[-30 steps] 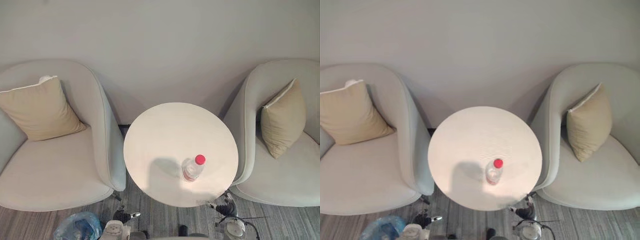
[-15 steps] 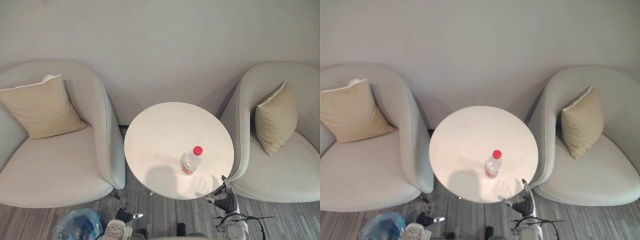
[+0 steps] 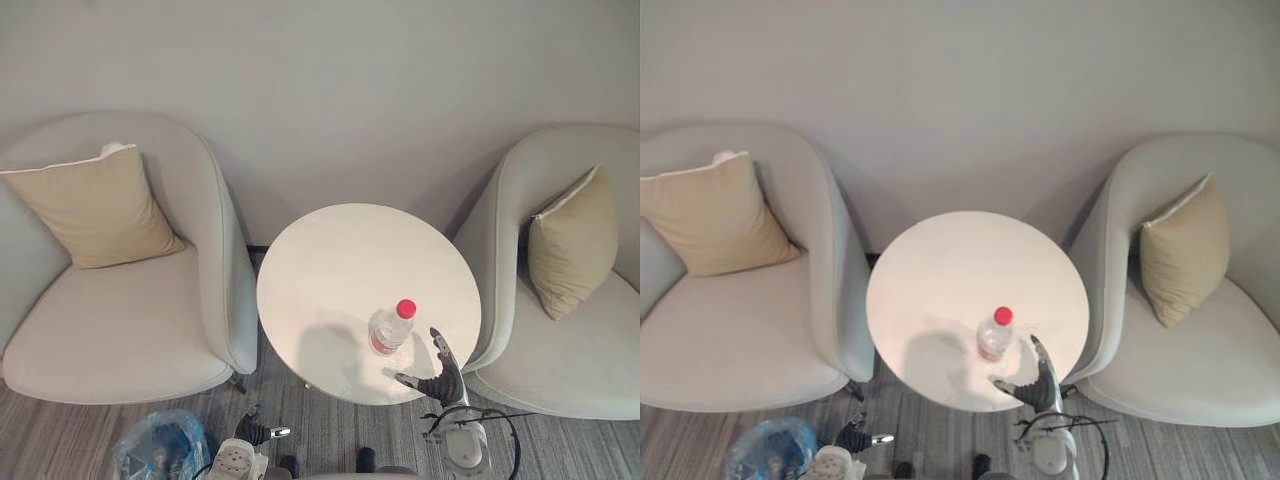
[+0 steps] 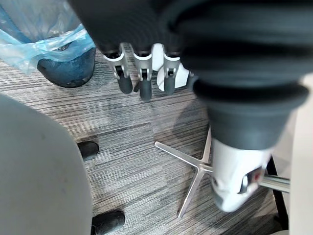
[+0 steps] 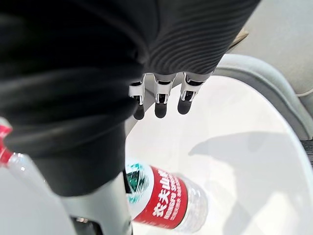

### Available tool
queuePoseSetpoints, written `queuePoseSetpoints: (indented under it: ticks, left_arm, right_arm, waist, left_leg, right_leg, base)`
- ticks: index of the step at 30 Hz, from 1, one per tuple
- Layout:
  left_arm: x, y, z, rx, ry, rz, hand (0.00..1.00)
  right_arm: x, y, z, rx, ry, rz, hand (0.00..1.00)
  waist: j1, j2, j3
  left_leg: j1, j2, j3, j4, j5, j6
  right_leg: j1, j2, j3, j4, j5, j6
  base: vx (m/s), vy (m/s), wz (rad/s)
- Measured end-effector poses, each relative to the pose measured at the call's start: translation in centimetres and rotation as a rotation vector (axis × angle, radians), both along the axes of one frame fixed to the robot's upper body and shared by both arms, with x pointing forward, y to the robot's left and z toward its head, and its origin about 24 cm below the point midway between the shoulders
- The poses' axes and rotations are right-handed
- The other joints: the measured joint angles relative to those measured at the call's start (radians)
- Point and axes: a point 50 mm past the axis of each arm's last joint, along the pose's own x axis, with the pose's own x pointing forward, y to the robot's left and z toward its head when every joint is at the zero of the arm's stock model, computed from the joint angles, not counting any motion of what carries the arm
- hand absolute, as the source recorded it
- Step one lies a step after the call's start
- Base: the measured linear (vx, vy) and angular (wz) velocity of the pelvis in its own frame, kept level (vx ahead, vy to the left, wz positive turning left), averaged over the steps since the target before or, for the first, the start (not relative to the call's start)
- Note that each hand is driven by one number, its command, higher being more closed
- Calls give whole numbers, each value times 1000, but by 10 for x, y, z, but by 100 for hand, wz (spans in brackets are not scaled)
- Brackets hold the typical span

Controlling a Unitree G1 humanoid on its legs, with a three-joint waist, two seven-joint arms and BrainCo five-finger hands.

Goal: Gather rubbish on tea table into small bin, then transfer packed bag to large trash can.

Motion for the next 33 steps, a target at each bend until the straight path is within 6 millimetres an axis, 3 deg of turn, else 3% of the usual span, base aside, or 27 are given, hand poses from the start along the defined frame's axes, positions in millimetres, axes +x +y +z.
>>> queuePoseSetpoints:
  ticks: [9,28,29,33]
  left_arm:
    - [0,0,0,-2,0,1,0]
    - [3,0,2,-21,-17,28,0]
    - [3,0,2,-22,-18,29,0]
    - [5,-1,3,-27,-27,31,0]
  right_arm:
    - [6,-1,-9,48,27,-39,0]
    - [44,2,3,115,-60,-115,0]
    - [44,2,3,115,-61,-115,100]
    - [53,3,10,132,-94,-125,100]
  waist:
    - [2,1,1]
    - [13,13,18]
    - [14,14,18]
    - [15,19,26]
  left_leg:
    - [-5,0,-26,-15,15,-3]
    - [-42,-10,-73,-35,32,-3]
    - [-43,-10,-74,-35,32,-3]
    - [-71,-17,-100,-31,36,2]
  right_leg:
    - [-1,2,-24,0,-3,-3]
    - [-25,-6,-69,0,-15,6]
    - [-25,-6,-70,0,-15,6]
    - [-40,-12,-97,0,-17,9]
  base:
    - [-31,-15,8]
    - [-7,1,7]
    - [-4,14,8]
    - [3,21,17]
